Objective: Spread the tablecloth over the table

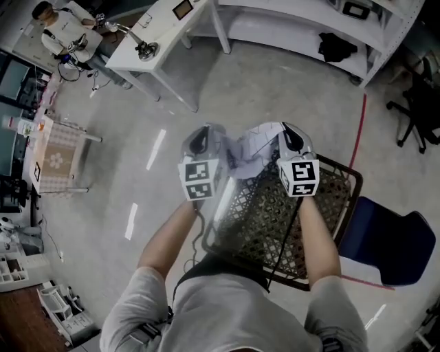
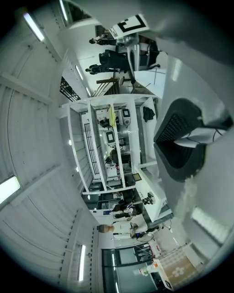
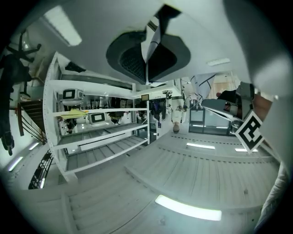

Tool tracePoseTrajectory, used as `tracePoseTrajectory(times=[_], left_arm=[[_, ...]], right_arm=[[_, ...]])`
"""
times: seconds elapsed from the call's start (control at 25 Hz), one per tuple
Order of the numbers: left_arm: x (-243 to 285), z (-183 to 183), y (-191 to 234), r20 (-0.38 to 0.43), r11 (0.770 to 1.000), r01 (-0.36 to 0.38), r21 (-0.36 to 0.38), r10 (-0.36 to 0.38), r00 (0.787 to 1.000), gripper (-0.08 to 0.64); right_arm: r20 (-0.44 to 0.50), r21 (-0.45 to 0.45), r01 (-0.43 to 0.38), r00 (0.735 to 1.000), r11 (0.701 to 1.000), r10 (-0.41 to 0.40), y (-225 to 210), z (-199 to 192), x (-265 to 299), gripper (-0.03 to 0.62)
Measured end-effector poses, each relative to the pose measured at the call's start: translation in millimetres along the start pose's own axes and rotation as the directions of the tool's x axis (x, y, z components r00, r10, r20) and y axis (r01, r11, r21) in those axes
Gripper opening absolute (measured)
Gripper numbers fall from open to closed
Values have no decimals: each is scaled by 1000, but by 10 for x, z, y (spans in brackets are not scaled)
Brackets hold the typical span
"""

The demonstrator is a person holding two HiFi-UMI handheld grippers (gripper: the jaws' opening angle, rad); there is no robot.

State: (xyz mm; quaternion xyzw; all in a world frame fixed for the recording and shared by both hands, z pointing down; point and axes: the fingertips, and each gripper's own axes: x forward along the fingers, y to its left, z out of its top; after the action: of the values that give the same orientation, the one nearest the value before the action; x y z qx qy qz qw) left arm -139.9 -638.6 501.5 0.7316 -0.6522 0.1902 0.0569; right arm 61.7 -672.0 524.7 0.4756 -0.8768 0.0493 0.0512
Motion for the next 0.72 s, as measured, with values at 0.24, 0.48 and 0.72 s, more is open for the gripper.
tracePoseTrajectory(times=[0.24,0.48,0.72], left_arm=[[523,637,-246,78,996,76,44,-80,994,21],[759,1187,-458,157,991,126,50,-133,979,21],[712,1729,-515,233,991,126,40,-132,963,21]], right_arm=[[50,32,97,994,995,-98,-700,277,-21,8],[103,48,225,968,973,-229,-1417,585,-389,8],[188,32,350,918,936,-350,-1909,1013,-1034,8]])
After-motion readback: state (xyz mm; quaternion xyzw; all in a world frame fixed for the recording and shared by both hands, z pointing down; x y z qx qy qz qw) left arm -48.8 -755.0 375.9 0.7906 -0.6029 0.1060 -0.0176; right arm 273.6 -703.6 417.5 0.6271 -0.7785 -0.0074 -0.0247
